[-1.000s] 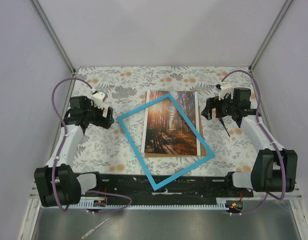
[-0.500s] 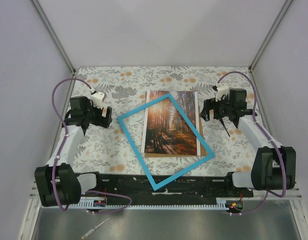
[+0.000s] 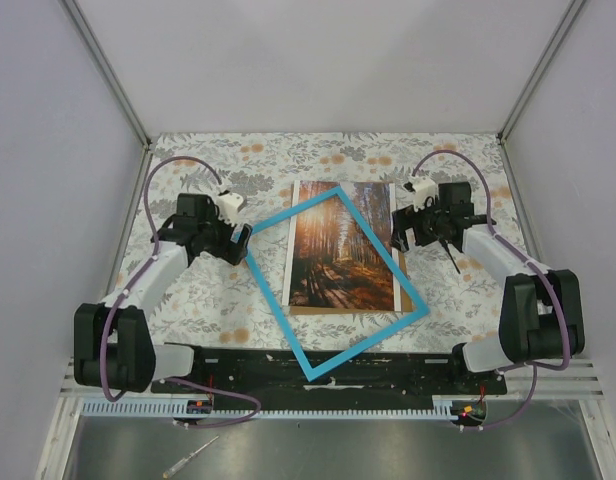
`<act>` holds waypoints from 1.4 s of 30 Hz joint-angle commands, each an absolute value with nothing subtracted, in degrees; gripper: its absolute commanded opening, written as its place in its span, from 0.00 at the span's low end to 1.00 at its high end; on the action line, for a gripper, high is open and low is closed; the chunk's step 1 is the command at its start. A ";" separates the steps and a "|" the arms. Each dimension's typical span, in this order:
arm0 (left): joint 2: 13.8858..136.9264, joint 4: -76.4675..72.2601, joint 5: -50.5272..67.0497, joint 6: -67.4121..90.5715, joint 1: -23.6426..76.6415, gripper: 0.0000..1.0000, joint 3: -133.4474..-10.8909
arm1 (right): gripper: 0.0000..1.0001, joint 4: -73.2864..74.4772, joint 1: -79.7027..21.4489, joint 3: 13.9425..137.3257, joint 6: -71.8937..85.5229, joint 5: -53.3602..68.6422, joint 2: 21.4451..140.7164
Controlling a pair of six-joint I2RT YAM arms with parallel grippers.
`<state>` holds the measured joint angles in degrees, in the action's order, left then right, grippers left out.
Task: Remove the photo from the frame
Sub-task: Pick up the photo frame item from the photo frame.
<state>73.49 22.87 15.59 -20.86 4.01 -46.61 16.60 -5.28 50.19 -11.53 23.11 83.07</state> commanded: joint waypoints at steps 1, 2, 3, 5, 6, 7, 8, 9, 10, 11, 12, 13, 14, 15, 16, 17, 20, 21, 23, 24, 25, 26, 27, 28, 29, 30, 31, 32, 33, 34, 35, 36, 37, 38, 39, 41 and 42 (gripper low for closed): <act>76.28 24.52 11.78 -17.14 8.61 0.99 -49.65 | 0.98 17.58 -7.29 52.82 -14.58 24.61 84.46; 77.33 24.78 11.34 -16.36 8.87 0.99 -50.18 | 0.98 17.75 -7.73 53.00 -15.11 24.35 84.81; 78.04 25.39 11.34 -15.74 8.96 0.99 -50.79 | 0.98 18.01 -8.34 53.09 -15.47 24.08 85.16; 79.36 26.19 11.42 -14.77 9.05 0.99 -51.59 | 0.98 18.63 -9.66 53.61 -16.34 23.21 86.13; 79.80 26.45 11.34 -14.42 9.05 0.99 -51.85 | 0.98 18.89 -10.36 53.79 -16.70 22.86 86.57; 80.07 26.72 11.51 -14.15 9.14 0.99 -51.94 | 0.98 19.16 -10.98 54.05 -17.31 22.42 87.18; 80.42 26.98 11.77 -13.89 9.23 0.99 -52.12 | 0.98 19.33 -11.68 54.23 -17.84 21.98 87.54; 80.59 27.07 11.86 -13.71 9.23 0.99 -52.29 | 0.97 19.68 -12.30 54.40 -18.28 21.62 87.97; 80.94 27.33 12.04 -13.62 9.40 0.99 -52.47 | 0.96 20.12 -12.91 54.67 -18.72 21.27 88.50; 81.21 27.51 12.13 -13.62 9.49 0.99 -52.82 | 0.95 20.39 -13.53 54.93 -19.07 20.83 88.94; 81.65 27.77 12.13 -13.62 9.58 0.99 -53.17 | 0.94 20.65 -13.88 55.19 -19.25 20.48 89.55; 82.09 28.03 12.13 -13.62 9.67 0.99 -53.61 | 0.92 20.92 -14.23 55.46 -19.42 20.04 90.08; 82.79 28.56 12.39 -13.71 9.67 0.99 -54.14 | 0.90 21.18 -14.41 55.63 -19.60 19.60 90.44; 83.31 28.91 12.48 -13.62 9.75 0.99 -54.84 | 0.89 21.36 -14.59 55.81 -19.69 19.16 90.87; 84.19 29.44 12.31 -13.54 9.76 0.99 -55.37 | 0.87 21.62 -14.76 55.98 -19.86 18.64 91.31; 84.90 29.79 12.13 -13.45 9.76 0.99 -55.98 | 0.86 21.71 -14.94 56.07 -19.95 18.37 91.41; 87.44 30.23 10.55 -12.57 9.76 1.00 -57.65 | 0.82 21.88 -15.29 56.25 -20.13 17.67 91.84; 88.50 30.41 9.85 -12.05 9.76 1.00 -58.09 | 0.81 21.97 -15.29 56.34 -20.21 17.58 91.76; 90.43 30.85 9.14 -11.52 9.76 1.00 -59.06 | 0.80 22.06 -15.38 56.42 -20.39 17.49 91.93; 91.14 31.11 8.97 -11.17 9.76 1.00 -59.50 | 0.79 22.15 -15.38 56.43 -20.48 17.49 92.02; 91.93 31.29 9.14 -11.08 9.76 1.00 -59.85 | 0.78 22.06 -15.47 56.43 -20.48 17.58 92.20; 92.63 31.55 9.40 -10.90 9.76 1.00 -60.29 | 0.78 22.06 -15.47 56.51 -20.39 17.49 92.37; 93.51 31.73 9.49 -10.90 9.76 1.00 -60.55 | 0.77 22.15 -15.56 56.51 -20.48 17.40 92.55; 93.95 31.73 9.67 -10.81 9.76 1.00 -60.90 | 0.76 22.24 -15.64 56.69 -20.57 17.49 92.72; 94.65 31.73 10.19 -10.72 9.76 1.00 -61.17 | 0.75 22.50 -15.82 56.69 -20.57 17.40 92.99; 95.09 31.73 10.46 -10.64 9.76 1.00 -61.35 | 0.74 22.50 -15.91 56.78 -20.57 17.49 93.16; 95.62 31.82 10.98 -10.55 9.76 1.00 -61.70 | 0.72 22.76 -16.08 56.86 -20.65 17.58 93.43; 96.06 31.82 11.33 -10.46 9.76 1.00 -62.13 | 0.69 22.76 -16.26 56.87 -20.74 17.58 93.60; 96.50 31.90 11.51 -10.46 9.84 1.00 -62.49 | 0.68 23.02 -16.43 57.04 -20.83 17.49 93.69; 96.94 32.08 11.51 -10.37 9.76 1.00 -63.10 | 0.65 23.11 -16.70 57.13 -21.00 17.58 93.95; 97.47 32.25 11.60 -10.37 9.76 1.00 -63.54 | 0.63 23.20 -16.87 57.22 -21.01 17.67 94.13; 97.99 32.52 11.60 -10.37 9.76 1.00 -64.15 | 0.62 23.46 -17.05 57.30 -21.09 17.67 94.30; 98.61 32.78 11.51 -10.28 9.76 1.00 -64.60 | 0.60 23.38 -17.31 57.22 -21.27 17.67 94.48; 98.96 32.96 11.51 -10.37 9.76 1.00 -65.03 | 0.59 23.55 -17.49 57.39 -21.27 17.67 94.48; 99.49 33.13 11.69 -10.37 9.76 1.00 -65.47 | 0.58 23.64 -17.58 57.48 -21.27 17.67 94.66; 100.11 33.66 12.13 -10.11 9.76 1.00 -66.18 | 0.57 23.64 -17.75 57.57 -21.27 17.67 94.83; 100.37 33.75 12.39 -10.11 9.76 1.00 -66.36 | 0.56 23.73 -17.84 57.48 -21.27 17.58 94.83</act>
<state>99.13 32.71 10.68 -11.84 9.50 -63.70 23.44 -17.28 55.33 -20.62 17.87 94.50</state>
